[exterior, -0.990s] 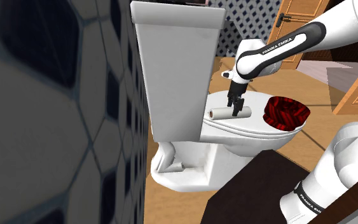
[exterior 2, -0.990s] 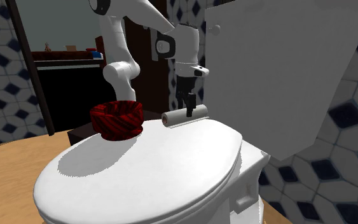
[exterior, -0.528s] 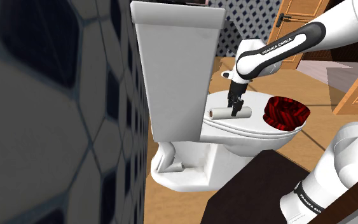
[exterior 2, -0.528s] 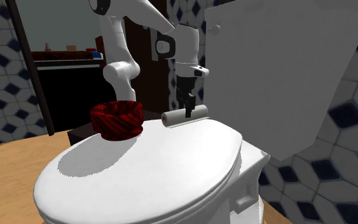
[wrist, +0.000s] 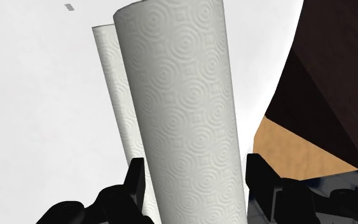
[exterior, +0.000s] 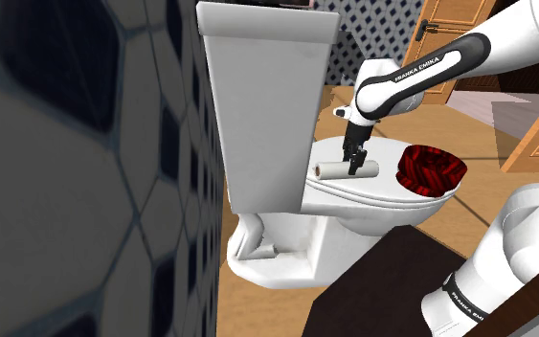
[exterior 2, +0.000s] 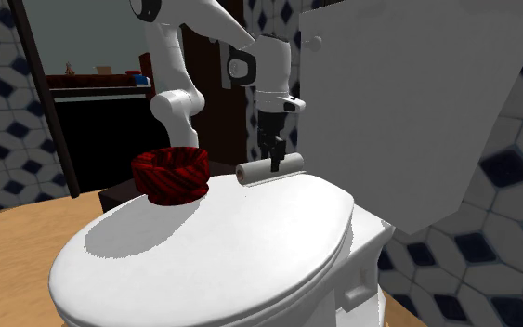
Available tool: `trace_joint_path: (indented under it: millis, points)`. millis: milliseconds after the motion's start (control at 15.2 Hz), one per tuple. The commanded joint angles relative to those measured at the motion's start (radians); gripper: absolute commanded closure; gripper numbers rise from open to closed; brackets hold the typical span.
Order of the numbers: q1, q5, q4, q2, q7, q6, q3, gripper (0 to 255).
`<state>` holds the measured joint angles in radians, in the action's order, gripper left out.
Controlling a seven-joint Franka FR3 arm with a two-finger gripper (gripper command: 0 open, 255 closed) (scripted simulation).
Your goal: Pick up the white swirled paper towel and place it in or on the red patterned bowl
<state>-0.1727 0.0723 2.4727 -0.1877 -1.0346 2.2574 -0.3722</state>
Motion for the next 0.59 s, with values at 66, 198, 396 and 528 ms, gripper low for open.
trace_joint_path:
  millis: [66, 198, 396, 528]
  points:
    - [0.001, 0.005, -0.012, -0.018, 0.005, -0.029, 0.003, 255]
    - [0.002, 0.010, -0.025, -0.035, 0.010, -0.059, 0.006, 255]
    - [0.003, 0.016, -0.047, -0.058, 0.015, -0.103, 0.011, 255]
    - [0.004, 0.019, -0.062, -0.072, 0.019, -0.132, 0.014, 255]
